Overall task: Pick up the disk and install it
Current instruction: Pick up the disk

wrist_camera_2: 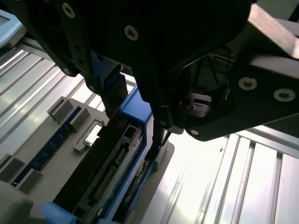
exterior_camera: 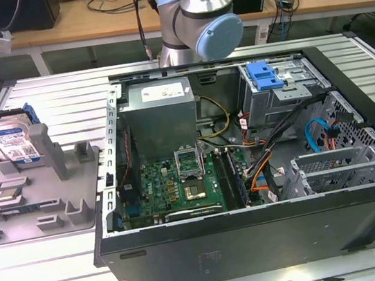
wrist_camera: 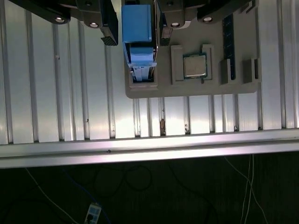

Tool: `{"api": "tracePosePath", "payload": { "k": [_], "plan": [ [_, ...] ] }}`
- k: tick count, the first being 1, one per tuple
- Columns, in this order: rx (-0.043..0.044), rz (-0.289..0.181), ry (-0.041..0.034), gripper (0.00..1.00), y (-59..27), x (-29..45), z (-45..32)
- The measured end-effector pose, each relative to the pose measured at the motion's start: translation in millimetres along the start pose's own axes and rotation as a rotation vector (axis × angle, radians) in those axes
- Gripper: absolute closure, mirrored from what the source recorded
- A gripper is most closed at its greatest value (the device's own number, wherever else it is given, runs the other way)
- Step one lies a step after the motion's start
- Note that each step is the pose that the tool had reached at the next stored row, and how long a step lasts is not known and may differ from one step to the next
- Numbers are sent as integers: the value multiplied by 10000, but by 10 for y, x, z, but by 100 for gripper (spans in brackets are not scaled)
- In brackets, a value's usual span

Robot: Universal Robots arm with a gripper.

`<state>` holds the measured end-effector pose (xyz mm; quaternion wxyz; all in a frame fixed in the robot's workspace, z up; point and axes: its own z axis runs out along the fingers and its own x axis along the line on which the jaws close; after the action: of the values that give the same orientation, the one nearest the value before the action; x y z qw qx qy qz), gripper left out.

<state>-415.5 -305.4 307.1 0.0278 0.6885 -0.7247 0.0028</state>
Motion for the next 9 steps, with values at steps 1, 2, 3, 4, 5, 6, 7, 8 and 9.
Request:
{"api": "tracePosePath", "payload": {
  "k": [1, 2, 3, 4, 5, 6, 7, 8, 9],
  "plan": [
    [0, -1, 1, 52, 2, 0, 2],
    [1, -3, 0, 52, 5, 0, 7],
    [0, -5, 0, 52, 7, 0, 9],
    [-1, -7, 1, 52, 10, 0, 14],
    [-1, -8, 1, 52, 12, 0, 17],
    [-2, -11, 1, 52, 14, 0, 21],
    [-3, -12, 2, 52, 14, 0, 22],
    [-3, -12, 2, 52, 14, 0, 24],
    [-1, -12, 1, 52, 14, -1, 27]
  ]
}}
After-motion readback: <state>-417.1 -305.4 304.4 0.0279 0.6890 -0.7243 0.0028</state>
